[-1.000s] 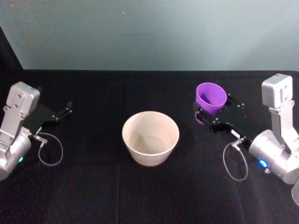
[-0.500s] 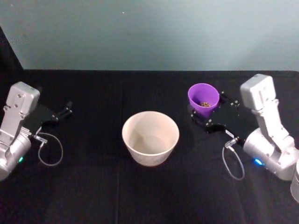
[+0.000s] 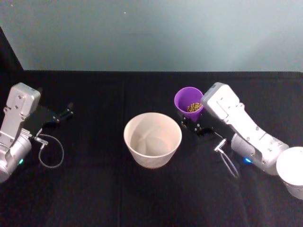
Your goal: Pick up the cup and pour the mung beans from the cup into the bowl.
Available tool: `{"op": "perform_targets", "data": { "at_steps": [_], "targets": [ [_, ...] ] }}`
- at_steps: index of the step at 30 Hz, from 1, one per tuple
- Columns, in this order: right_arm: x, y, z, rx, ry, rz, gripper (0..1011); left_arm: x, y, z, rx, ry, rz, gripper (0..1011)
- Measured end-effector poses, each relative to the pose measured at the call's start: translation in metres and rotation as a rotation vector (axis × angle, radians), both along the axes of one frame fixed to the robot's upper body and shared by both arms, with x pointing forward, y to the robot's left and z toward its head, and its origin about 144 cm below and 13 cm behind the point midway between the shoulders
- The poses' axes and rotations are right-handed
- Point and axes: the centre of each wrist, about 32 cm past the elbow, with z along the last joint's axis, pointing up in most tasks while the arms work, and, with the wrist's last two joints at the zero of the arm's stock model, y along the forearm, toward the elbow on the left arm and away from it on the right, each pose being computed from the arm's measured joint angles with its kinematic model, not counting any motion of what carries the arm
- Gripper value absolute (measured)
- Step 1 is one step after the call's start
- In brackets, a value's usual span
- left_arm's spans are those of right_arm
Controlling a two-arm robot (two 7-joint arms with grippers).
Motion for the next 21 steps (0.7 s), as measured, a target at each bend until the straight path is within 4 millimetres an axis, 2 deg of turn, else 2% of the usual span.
{"op": "perform_targets", "data": {
  "at_steps": [21],
  "targets": [
    [0.008,0.04,0.02,-0.393,-0.11,0.068,718,0.0,0.0,0.0,0.0,0.0,0.0,1000]
  ]
}}
